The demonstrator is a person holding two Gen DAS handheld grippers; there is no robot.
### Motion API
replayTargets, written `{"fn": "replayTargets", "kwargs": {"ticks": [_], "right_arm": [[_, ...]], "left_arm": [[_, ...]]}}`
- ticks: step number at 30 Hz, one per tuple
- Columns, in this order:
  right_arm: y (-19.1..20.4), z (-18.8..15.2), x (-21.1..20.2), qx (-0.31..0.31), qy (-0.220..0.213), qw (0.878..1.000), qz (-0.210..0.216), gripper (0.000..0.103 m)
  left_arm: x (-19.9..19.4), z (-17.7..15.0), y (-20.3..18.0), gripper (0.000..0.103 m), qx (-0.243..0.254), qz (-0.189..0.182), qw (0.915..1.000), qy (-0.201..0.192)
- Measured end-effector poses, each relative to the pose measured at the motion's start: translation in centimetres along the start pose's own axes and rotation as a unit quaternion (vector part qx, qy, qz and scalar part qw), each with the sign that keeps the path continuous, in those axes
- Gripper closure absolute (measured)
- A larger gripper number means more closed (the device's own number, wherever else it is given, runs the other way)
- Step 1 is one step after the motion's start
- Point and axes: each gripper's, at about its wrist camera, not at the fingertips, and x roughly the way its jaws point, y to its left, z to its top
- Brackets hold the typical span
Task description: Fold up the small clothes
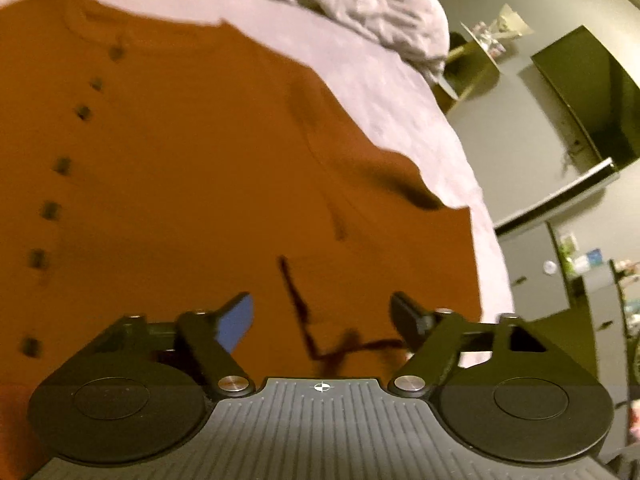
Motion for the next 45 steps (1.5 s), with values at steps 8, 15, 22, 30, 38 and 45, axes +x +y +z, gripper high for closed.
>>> {"fn": "replayTargets", "kwargs": {"ticks": [8, 15, 22, 30, 38, 45], "right_arm": [[-0.5, -1.0, 1.1, -0.017, -0.013, 0.998, -0.054, 0.069], [-1.0, -1.0, 1.7, -0.012, -0.005, 0.998, -0.064, 0.068], [0.7, 1.2, 2.2, -0.067, -0.035, 0.995, -0.066, 0.057], [4.3, 3.3, 6.1, -0.135, -0.023, 0.989, -0.056, 0.057], [6.3, 4.0, 9.1, -0.178, -0.001, 0.983, -0.054, 0.057], [7.4, 4.4, 10.3, -0.195, -0.002, 0.978, -0.071, 0.057]], "left_arm": [[2.7, 0.6, 0.5, 0.049, -0.031, -0.036, 0.9987, 0.016], [2.5, 1.6, -0.2, 0.097, -0.002, -0.023, 0.9997, 0.012], [-7.6, 5.4, 0.7, 0.097, 0.076, 0.036, 0.9909, -0.105], [-10.2, 6.7, 12.0, 0.096, 0.061, 0.268, 0.9580, -0.084], [-11.5, 5.7, 16.0, 0.037, 0.001, 0.138, 0.9850, -0.103], [-9.9, 6.5, 15.6, 0.097, -0.003, 0.132, 0.9870, -0.092]]}}
